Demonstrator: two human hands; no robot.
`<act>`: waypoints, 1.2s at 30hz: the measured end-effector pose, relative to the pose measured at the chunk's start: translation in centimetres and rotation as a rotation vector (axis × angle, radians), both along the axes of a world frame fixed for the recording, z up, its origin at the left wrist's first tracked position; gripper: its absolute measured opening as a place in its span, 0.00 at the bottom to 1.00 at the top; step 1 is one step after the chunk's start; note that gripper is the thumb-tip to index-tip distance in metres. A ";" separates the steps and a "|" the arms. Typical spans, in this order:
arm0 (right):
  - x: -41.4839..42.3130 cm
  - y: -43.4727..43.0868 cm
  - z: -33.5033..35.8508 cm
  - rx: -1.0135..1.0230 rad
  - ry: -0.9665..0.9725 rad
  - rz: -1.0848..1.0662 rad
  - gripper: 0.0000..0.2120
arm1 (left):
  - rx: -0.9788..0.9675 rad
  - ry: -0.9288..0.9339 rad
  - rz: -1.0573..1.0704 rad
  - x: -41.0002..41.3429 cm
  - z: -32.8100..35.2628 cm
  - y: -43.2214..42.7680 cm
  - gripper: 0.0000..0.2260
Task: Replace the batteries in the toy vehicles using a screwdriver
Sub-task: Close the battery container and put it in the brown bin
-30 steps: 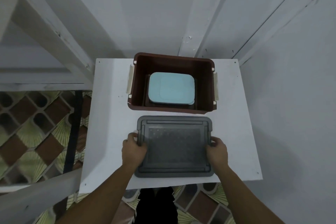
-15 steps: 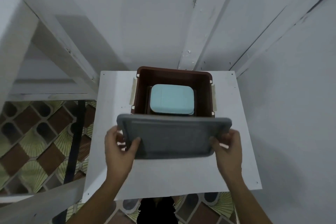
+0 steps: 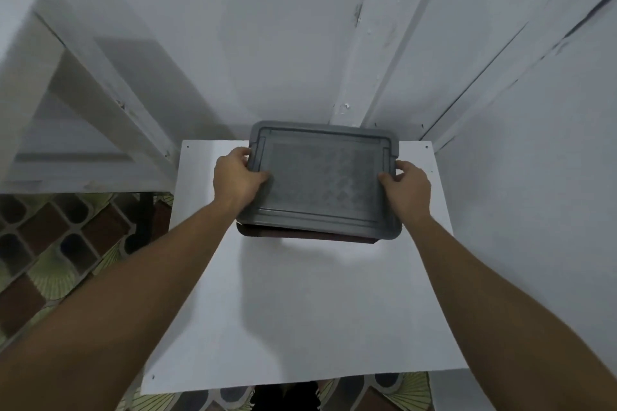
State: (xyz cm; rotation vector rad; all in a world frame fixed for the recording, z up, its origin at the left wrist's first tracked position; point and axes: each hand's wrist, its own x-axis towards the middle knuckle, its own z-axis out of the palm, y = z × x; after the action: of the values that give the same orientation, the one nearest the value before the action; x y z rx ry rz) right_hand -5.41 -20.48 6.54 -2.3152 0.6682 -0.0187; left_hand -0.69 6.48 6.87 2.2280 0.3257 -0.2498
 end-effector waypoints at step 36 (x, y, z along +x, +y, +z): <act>-2.6 -0.5 -2.7 0.308 0.097 -0.015 0.22 | -0.009 -0.071 0.192 -2.5 -2.6 -0.5 0.17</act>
State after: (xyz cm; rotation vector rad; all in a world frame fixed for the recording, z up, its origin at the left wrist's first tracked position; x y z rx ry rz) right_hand -8.03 -21.00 3.80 -2.0245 0.6848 0.1785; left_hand -3.22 6.00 4.28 2.1729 0.4951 -0.0687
